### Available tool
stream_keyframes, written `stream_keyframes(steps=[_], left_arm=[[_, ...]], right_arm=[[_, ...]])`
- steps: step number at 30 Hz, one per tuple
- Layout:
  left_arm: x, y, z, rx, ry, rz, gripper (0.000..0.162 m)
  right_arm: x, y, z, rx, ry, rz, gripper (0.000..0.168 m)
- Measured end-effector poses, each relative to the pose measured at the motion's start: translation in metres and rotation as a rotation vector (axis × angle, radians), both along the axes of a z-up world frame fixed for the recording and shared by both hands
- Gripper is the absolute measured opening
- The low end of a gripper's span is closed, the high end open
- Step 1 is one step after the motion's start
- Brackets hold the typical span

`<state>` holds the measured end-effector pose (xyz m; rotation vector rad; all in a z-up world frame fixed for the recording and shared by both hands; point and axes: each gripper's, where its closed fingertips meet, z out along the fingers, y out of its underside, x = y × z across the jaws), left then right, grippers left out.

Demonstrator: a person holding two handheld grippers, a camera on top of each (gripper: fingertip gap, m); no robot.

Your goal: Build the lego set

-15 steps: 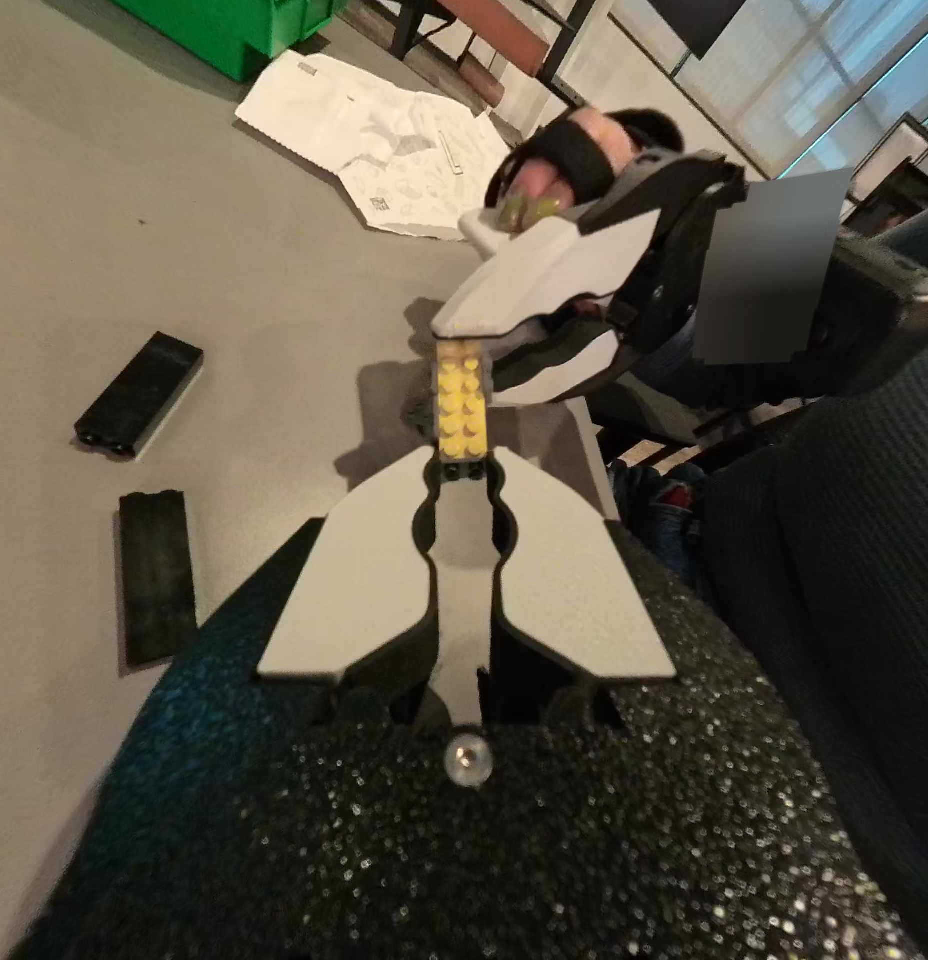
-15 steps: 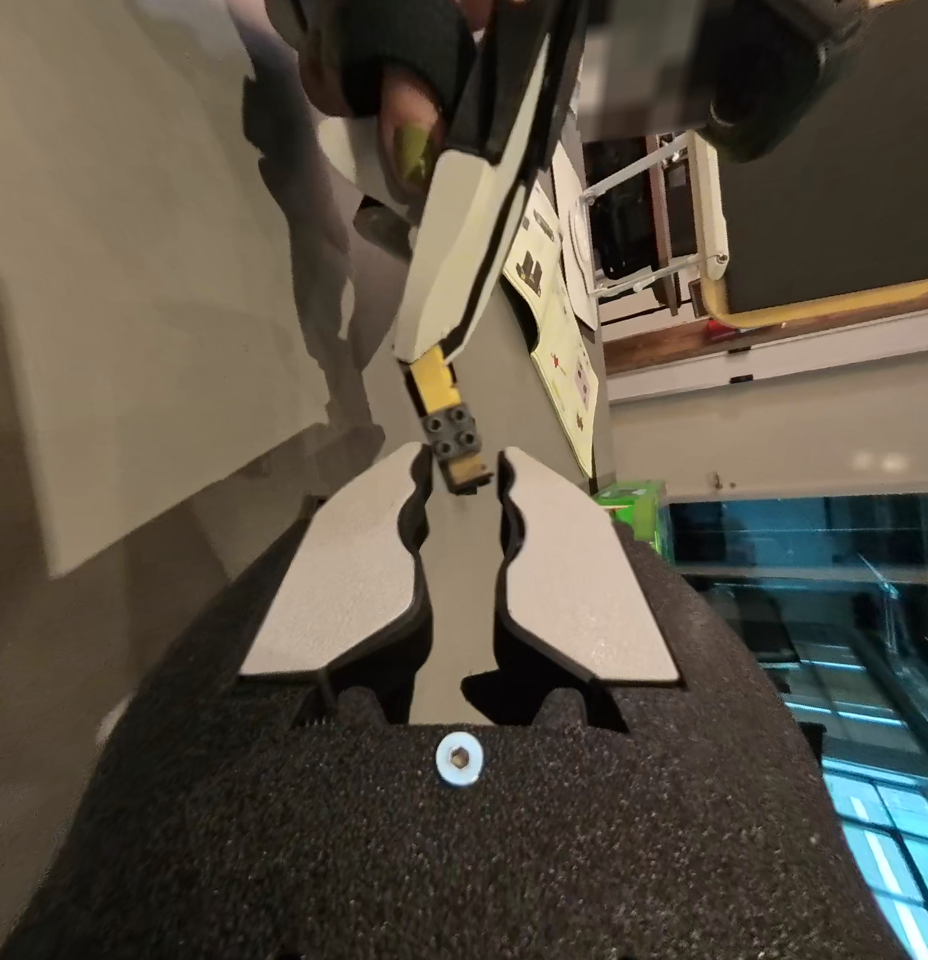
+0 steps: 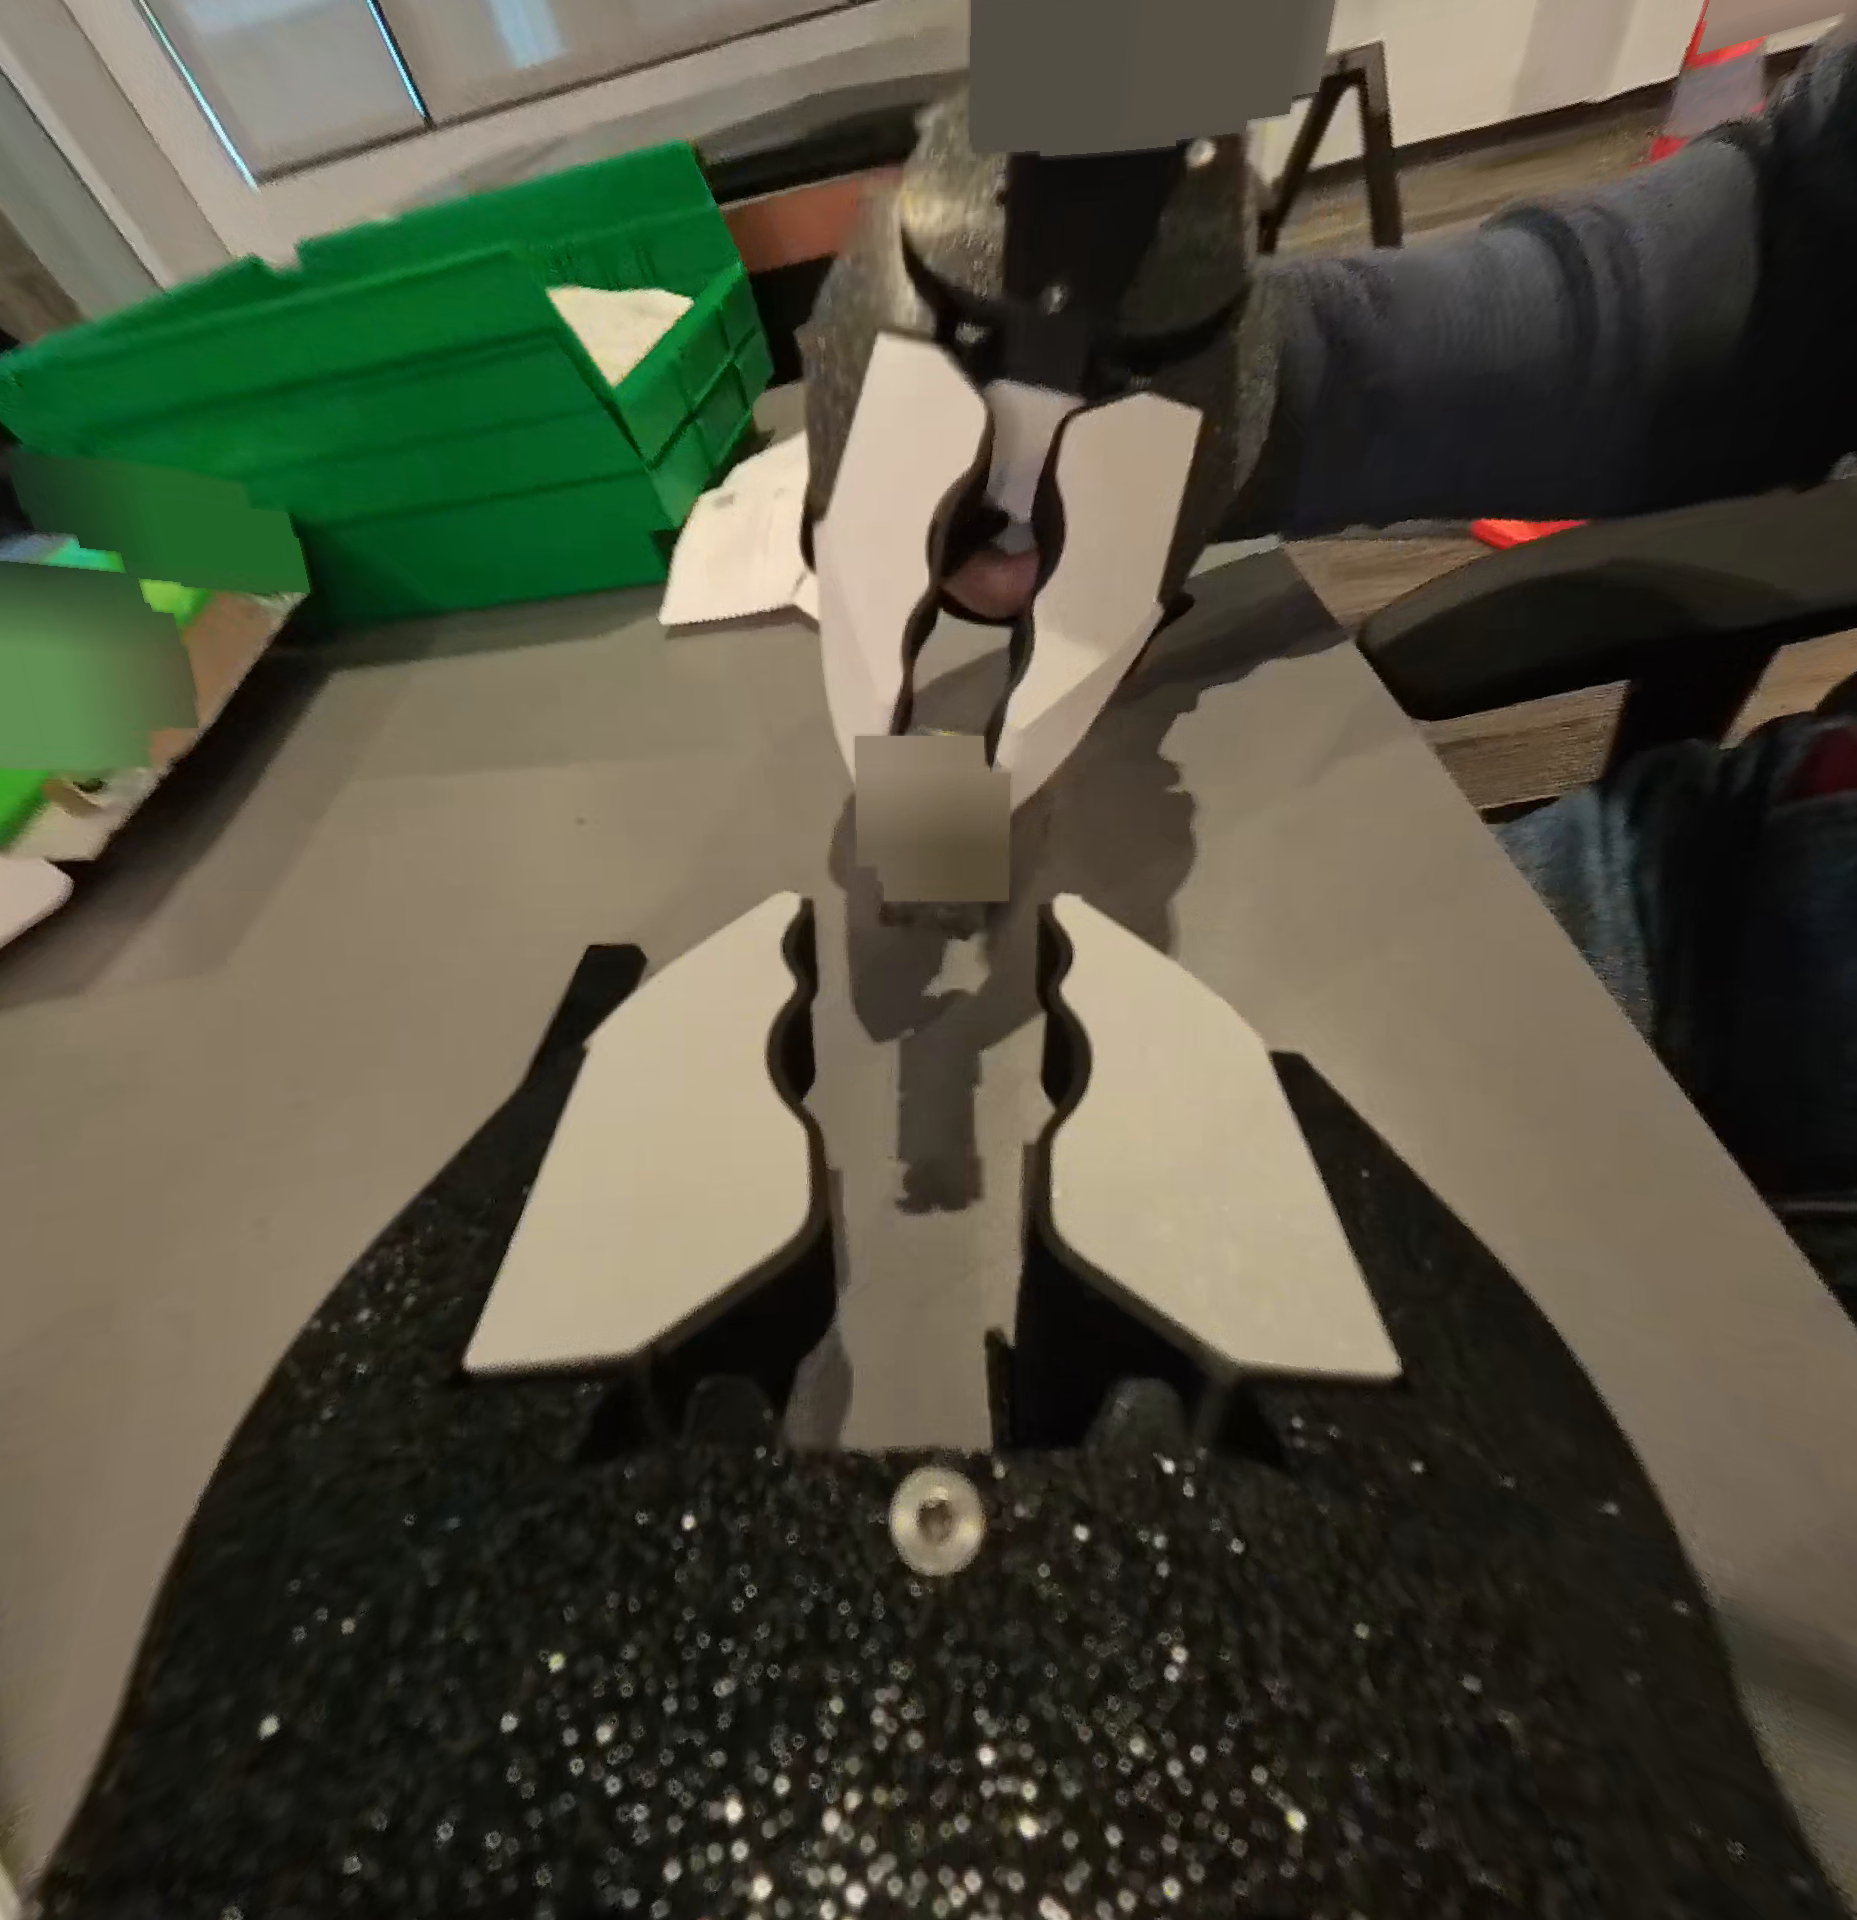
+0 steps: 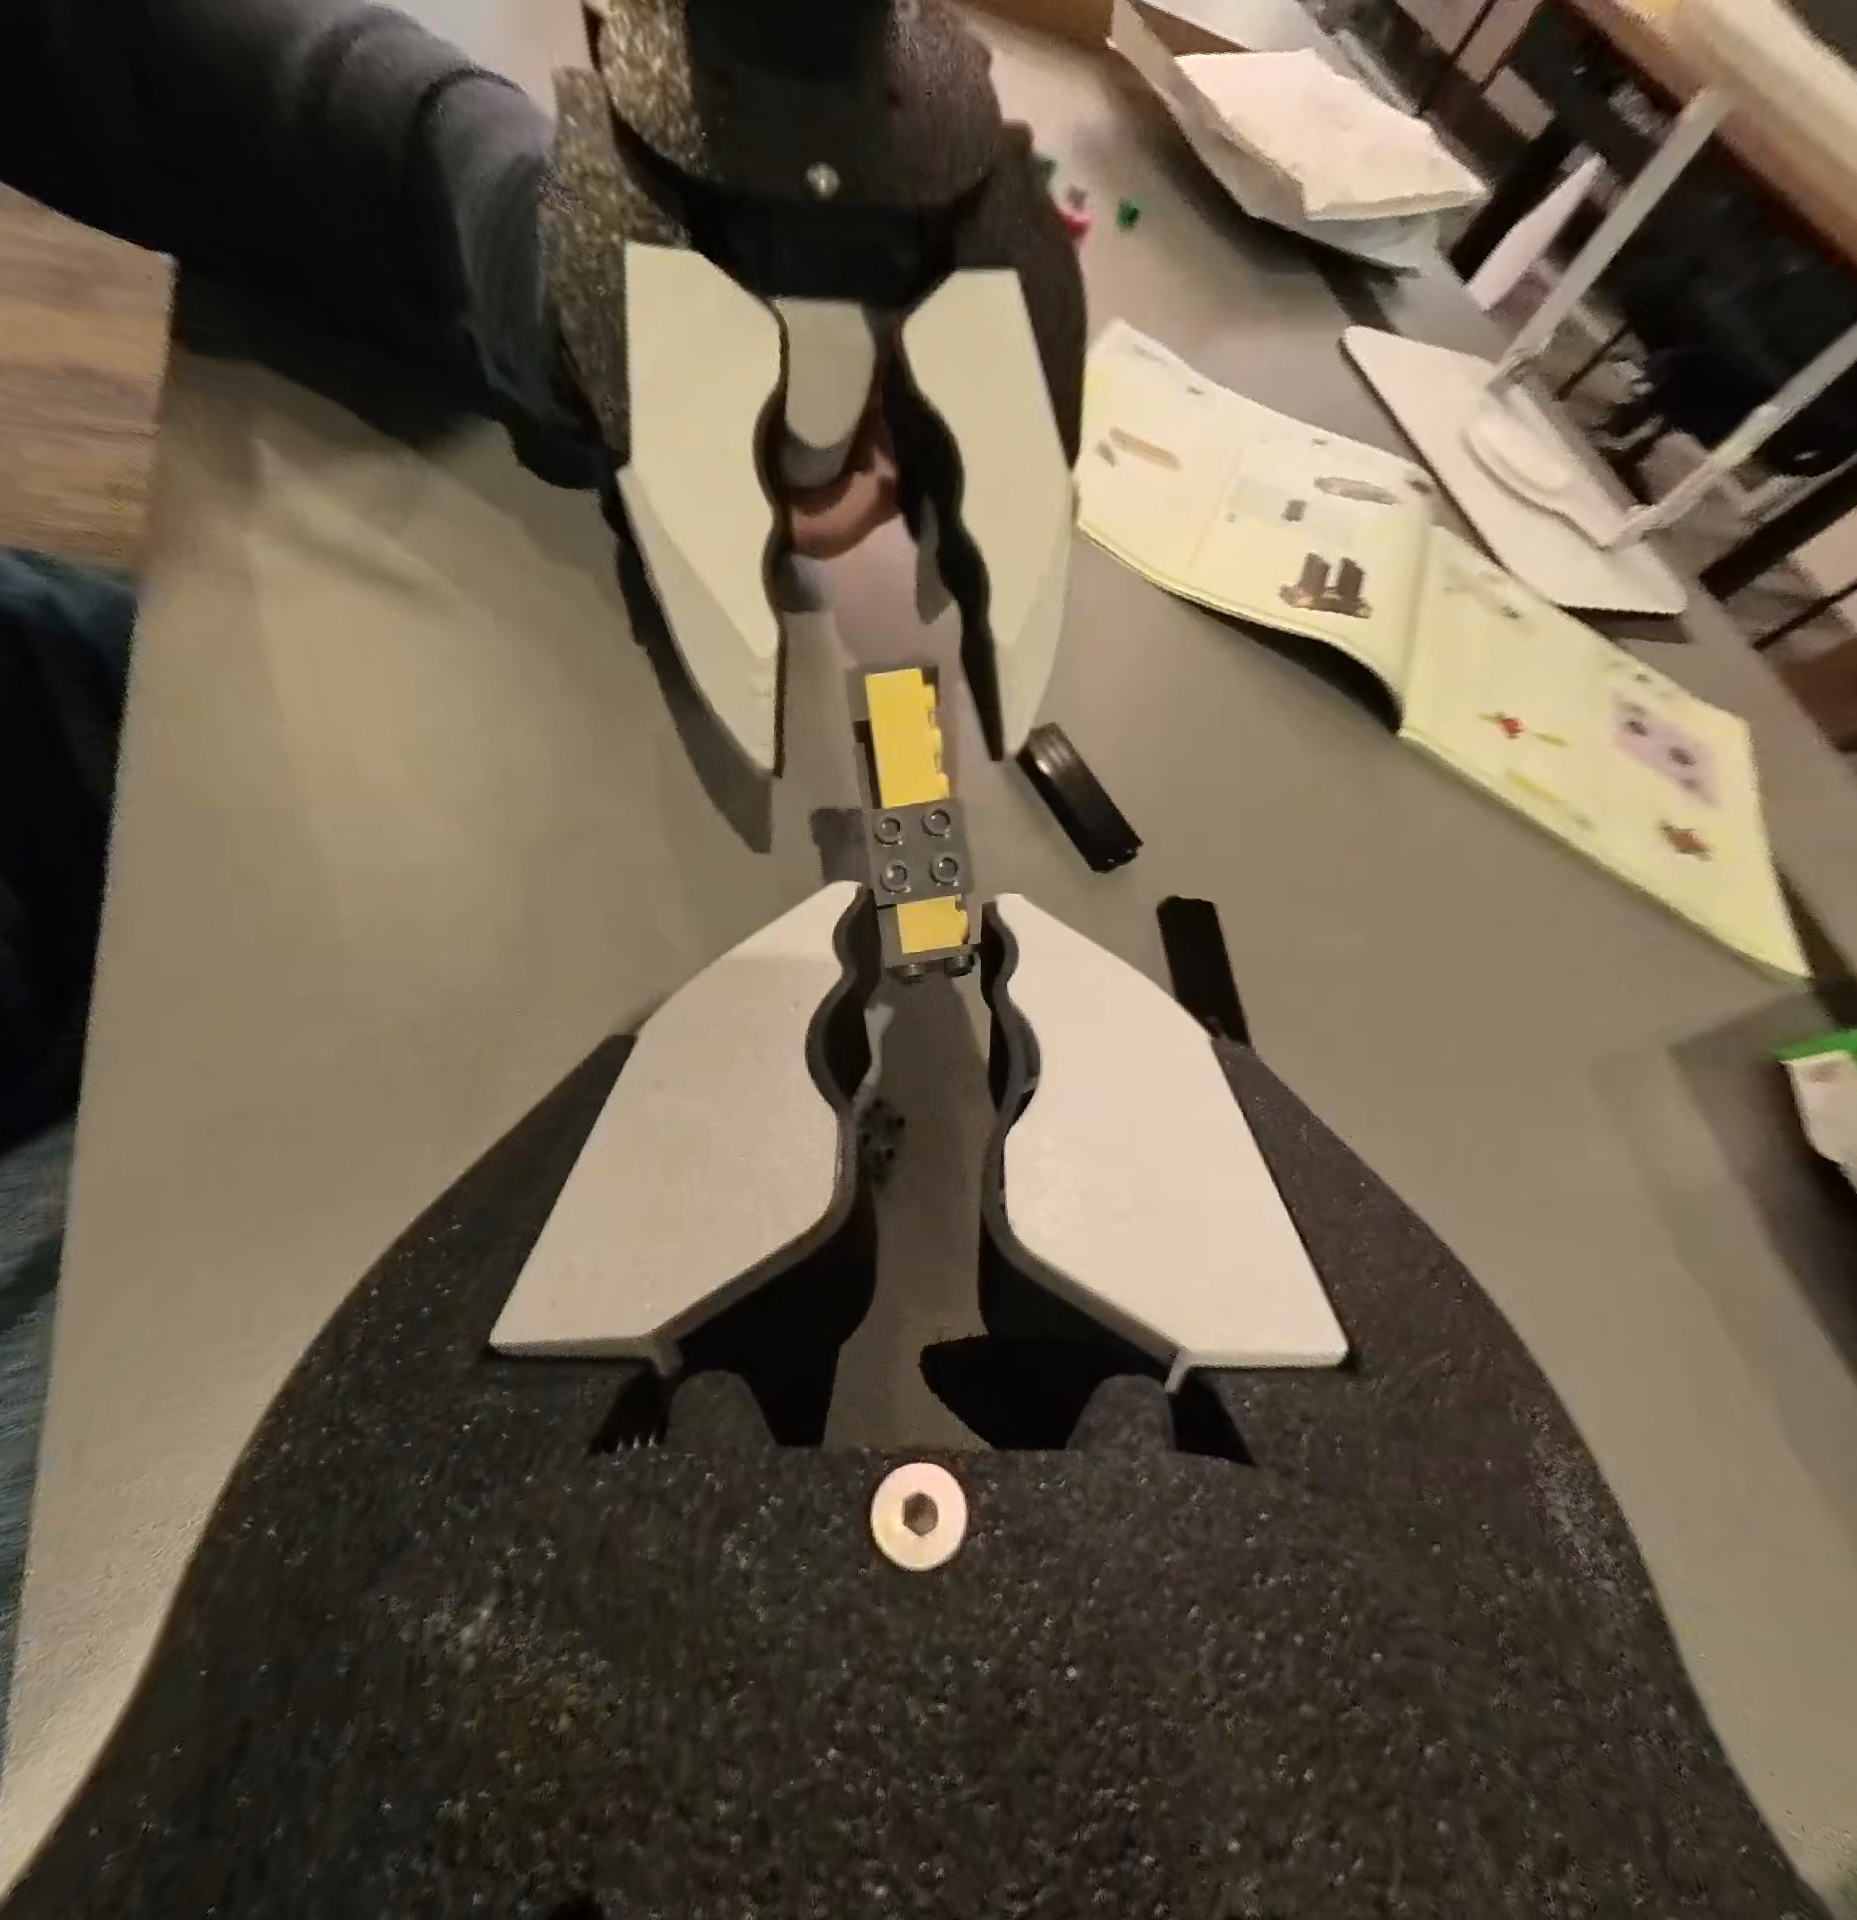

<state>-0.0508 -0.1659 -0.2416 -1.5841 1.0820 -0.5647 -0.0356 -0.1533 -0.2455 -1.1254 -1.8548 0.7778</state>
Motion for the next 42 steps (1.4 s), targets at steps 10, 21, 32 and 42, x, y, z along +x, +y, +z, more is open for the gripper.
stream_keyframes(steps=[10, 21, 32, 42], left_arm=[[0.003, -0.007, 0.0, 0.072, 0.053, -0.023, 0.022], [-0.013, 0.011, -0.011, -0.009, 0.077, 0.138, 0.016], [-0.021, 0.02, -0.018, -0.059, 0.083, 0.231, 0.017], [-0.018, 0.017, -0.017, -0.087, 0.056, 0.209, 0.016]], right_arm=[[0.001, -0.008, -0.008, -0.111, -0.076, 0.071, 0.018], [0.02, 0.022, -0.018, -0.161, -0.283, -0.186, 0.016], [0.029, 0.011, -0.045, -0.151, -0.519, -0.508, 0.016], [0.027, 0.013, -0.056, -0.077, -0.613, -0.513, 0.017]])
